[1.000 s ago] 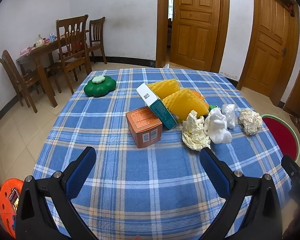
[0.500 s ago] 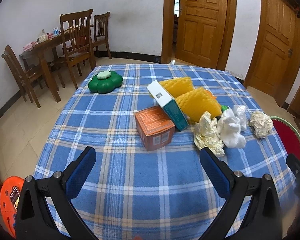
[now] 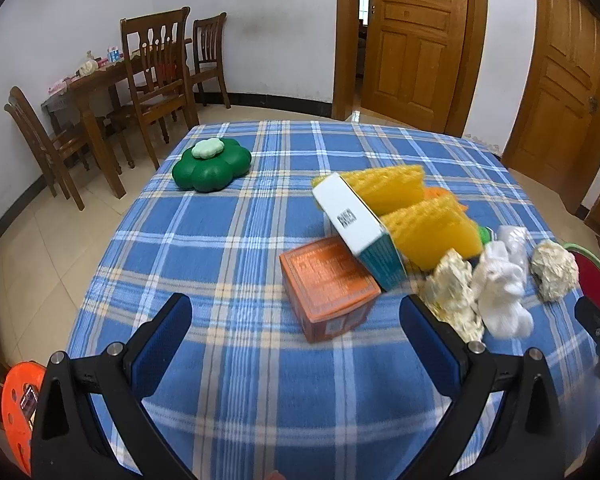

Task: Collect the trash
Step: 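Grasp the crumpled paper ball with the right tool while the left tool grasps the orange box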

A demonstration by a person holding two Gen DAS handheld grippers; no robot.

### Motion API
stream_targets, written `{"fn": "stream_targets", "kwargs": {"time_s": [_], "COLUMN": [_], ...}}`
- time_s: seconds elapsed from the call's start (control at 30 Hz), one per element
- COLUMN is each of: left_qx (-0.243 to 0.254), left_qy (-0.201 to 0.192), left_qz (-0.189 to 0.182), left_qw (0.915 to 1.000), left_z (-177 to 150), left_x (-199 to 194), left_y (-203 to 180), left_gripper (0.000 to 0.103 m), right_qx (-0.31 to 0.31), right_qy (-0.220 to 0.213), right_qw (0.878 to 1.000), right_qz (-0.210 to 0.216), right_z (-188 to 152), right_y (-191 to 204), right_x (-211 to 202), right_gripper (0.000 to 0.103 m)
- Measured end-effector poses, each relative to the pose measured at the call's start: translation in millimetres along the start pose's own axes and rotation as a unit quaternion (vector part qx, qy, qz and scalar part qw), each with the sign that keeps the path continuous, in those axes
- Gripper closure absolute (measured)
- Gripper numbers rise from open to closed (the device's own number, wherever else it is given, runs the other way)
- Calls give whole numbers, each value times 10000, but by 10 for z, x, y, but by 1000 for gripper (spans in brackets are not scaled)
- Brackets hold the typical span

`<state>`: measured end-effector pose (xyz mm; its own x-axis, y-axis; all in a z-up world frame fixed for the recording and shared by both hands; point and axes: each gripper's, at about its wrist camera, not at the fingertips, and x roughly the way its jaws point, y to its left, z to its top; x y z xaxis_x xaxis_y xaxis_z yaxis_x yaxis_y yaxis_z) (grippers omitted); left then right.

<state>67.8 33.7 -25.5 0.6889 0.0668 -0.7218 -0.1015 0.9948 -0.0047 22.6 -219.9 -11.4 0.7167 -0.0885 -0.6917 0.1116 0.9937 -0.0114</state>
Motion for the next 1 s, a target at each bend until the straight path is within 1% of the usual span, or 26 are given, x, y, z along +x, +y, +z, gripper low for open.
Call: {"fn": "stream_targets", "kwargs": {"time_s": [0.2, 0.33, 0.4, 0.63, 0.67, 0.7, 0.73, 0.77, 0.8, 0.83, 0.87, 0.9, 0.93, 1.0], "left_qx": [-81, -148, -105, -121, -114, -110, -113, -120, -130, -137, -146, -167, -190, -229], "left_qy": [109, 156, 192, 271, 278, 282, 283, 288, 301, 316, 337, 368, 400, 447], "left_qz": [54, -22, 33, -37, -48, -60, -72, -107, -191, -244, -316, -404, -493, -649], "left_qw": [9999, 9998, 9998, 9996, 9995, 9995, 9995, 9995, 9993, 9991, 9988, 9984, 9978, 9966], "left_z": [85, 134, 155, 178, 178, 179, 179, 180, 181, 185, 183, 179, 173, 156], "left_x": [172, 242, 282, 381, 391, 401, 408, 416, 426, 435, 444, 455, 465, 479], "left_y": [36, 49, 35, 21, 17, 14, 10, 9, 9, 6, 8, 13, 18, 26], "left_gripper": [1, 1, 1, 1, 1, 1, 1, 3, 7, 10, 15, 21, 24, 38], "right_qx": [-66, -40, -58, -125, -139, -153, -164, -168, -157, -143, -124, -146, -186, -165], "right_qy": [204, 371, 433, 435, 429, 429, 448, 506, 580, 644, 696, 645, 608, 618], "right_qw": [9998, 9993, 9990, 9986, 9986, 9985, 9984, 9979, 9973, 9968, 9964, 9969, 9972, 9968], "right_qz": [-13, 90, 133, 266, 279, 289, 308, 358, 414, 446, 466, 428, 402, 476], "right_z": [109, 159, 177, 235, 233, 231, 228, 224, 216, 218, 207, 197, 191, 187], "right_y": [-2, -5, 4, 15, 17, 22, 22, 22, 17, 12, 1, -9, -7, -27], "right_x": [232, 382, 449, 581, 593, 601, 614, 641, 655, 691, 714, 705, 699, 695], "right_gripper": [0, 0, 0, 0, 2, 12, 17, 26, 33, 37, 44, 49, 52, 55]}}
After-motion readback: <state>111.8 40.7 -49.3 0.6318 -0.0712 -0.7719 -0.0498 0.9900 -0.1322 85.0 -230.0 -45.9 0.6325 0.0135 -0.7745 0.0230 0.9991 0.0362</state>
